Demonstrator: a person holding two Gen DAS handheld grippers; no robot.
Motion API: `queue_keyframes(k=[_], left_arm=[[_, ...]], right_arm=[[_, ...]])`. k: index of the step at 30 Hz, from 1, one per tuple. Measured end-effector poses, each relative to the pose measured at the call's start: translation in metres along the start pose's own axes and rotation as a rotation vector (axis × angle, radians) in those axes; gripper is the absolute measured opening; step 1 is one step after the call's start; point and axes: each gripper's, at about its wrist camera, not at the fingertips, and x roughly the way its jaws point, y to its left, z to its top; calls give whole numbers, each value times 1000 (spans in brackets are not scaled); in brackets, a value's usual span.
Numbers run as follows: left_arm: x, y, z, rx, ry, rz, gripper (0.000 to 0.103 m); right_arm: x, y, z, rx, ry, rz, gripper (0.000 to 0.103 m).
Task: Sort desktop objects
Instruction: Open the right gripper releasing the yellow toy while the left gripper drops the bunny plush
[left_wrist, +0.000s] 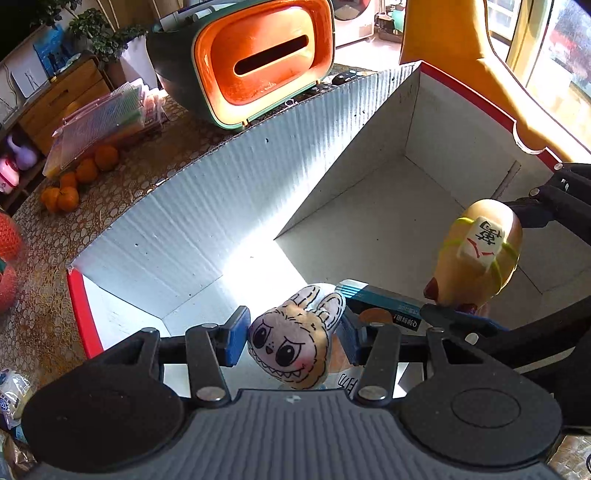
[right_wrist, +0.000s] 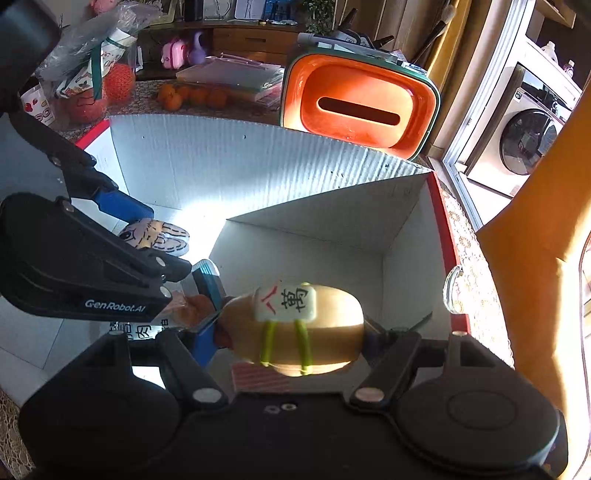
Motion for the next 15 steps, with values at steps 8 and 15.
queue_keyframes(k=[8,15], left_arm=[[7,1,1,-4,56,-28,51],[-5,-3,-1,7,6,-10,68]], right_arm=[[3,1,0,-26,28,18,75],[1,5,1,-58,26,5,84]])
